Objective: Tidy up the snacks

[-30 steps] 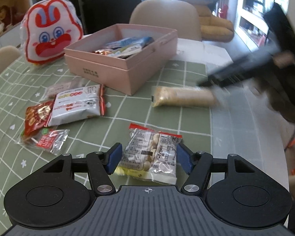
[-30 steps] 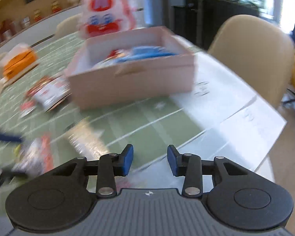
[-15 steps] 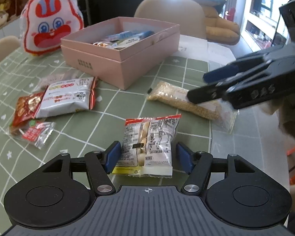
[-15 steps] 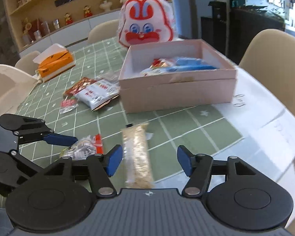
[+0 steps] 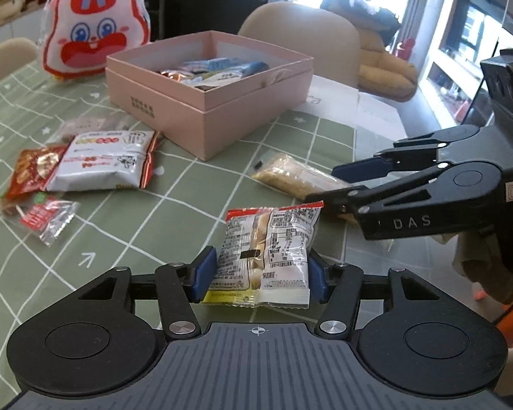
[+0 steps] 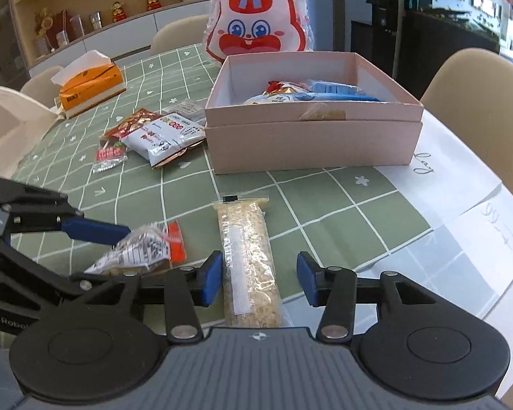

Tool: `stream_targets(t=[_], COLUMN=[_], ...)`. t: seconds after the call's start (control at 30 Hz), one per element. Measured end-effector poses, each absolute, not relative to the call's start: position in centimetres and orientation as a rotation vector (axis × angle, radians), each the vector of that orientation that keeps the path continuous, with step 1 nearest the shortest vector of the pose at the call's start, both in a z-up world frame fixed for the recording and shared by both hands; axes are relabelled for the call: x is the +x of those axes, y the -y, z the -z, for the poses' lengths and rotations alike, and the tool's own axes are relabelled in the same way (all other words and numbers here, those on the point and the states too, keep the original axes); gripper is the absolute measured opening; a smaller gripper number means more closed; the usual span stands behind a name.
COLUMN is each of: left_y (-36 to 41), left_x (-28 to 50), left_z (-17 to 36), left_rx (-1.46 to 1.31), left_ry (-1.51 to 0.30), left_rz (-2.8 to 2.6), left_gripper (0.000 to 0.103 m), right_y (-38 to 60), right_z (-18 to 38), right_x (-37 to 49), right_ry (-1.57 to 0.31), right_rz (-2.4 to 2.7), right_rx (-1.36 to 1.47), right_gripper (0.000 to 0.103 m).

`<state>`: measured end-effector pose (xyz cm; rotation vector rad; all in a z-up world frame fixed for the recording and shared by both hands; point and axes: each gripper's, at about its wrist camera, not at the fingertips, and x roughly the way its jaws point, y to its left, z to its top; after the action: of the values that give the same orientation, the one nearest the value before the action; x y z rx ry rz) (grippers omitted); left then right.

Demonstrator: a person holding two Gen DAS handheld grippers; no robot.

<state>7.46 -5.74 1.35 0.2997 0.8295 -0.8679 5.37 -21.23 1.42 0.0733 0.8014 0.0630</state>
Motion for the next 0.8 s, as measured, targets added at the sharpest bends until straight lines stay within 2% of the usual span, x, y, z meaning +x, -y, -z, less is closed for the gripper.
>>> stream_targets(t=[0.37,0.4,0.47,0.5,0.8], left_y=[6.6,6.6,6.6,6.6,6.8], left_x=[5.9,5.8,5.8,5.9,5.4], left_z=[-1.6,-1.6,-1.6,-1.6,-1.9], left_rx=[0.399,0.400,0.399,0.398,0.404], left_ry=[-0.756,-0.754,-0.753,-0.752,-0.738], left_rz=[0.840,0.839,0.839,0.839,0.845], left_gripper=[0.053,0.052,0.052,0.052,0.048], right_y=[21.3,21.3,21.4,21.4,22.8], right_z=[-1.1,-1.1,-1.2,-1.2,-2.4], right_x=[5.2,5.2,5.1,5.1,4.0], right_ry=[-0.782,-0.781,-0.781,-0.783,-0.765], right_rz=[-0.006,-0.005,-0.006,-0.008,0.008], right_rx=[0.018,0.016,0.011,0.010,0.012], right_gripper=[0.046,0.045,0.032,0.030,0.029])
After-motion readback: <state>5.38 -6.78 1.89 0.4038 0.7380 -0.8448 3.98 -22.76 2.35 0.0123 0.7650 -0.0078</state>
